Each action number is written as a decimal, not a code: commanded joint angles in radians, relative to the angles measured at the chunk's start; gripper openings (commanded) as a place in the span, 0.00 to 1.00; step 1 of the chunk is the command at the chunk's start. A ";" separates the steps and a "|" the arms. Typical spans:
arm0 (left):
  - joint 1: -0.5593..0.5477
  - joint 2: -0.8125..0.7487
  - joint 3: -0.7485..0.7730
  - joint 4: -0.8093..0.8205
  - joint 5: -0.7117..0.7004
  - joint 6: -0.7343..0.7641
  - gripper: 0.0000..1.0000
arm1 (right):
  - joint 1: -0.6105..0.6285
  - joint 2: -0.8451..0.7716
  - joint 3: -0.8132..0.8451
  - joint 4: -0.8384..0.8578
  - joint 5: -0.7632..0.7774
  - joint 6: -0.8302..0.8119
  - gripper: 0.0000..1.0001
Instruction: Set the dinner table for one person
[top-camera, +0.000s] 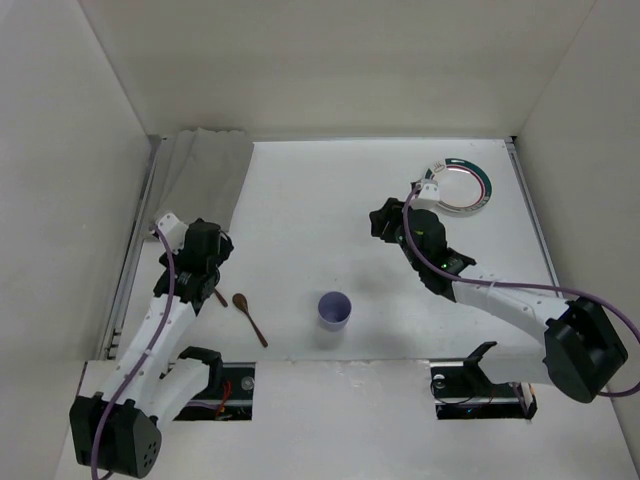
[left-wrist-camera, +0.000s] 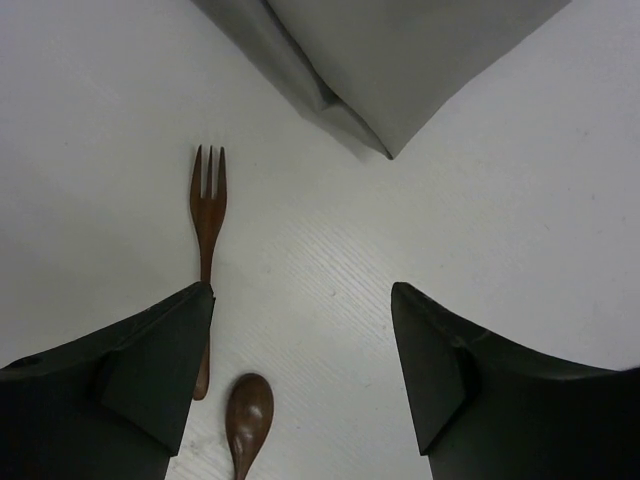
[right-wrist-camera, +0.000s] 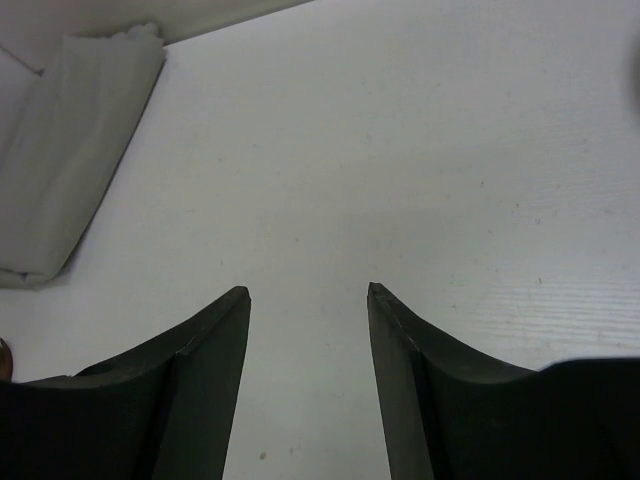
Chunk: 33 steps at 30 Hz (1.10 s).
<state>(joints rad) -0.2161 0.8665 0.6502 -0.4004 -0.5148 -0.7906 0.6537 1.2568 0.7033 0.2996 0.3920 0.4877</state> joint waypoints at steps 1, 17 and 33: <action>-0.004 -0.023 0.046 0.072 0.004 0.031 0.70 | -0.006 -0.008 0.004 0.053 -0.007 0.002 0.57; 0.206 0.141 -0.052 0.469 0.085 -0.128 0.40 | 0.010 0.049 0.042 0.033 -0.047 -0.018 0.24; 0.407 0.721 0.091 0.713 0.308 -0.236 0.62 | 0.010 0.088 0.059 0.032 -0.142 -0.014 0.61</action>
<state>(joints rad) 0.1852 1.5421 0.6746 0.2443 -0.2775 -1.0176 0.6559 1.3365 0.7143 0.2981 0.2775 0.4759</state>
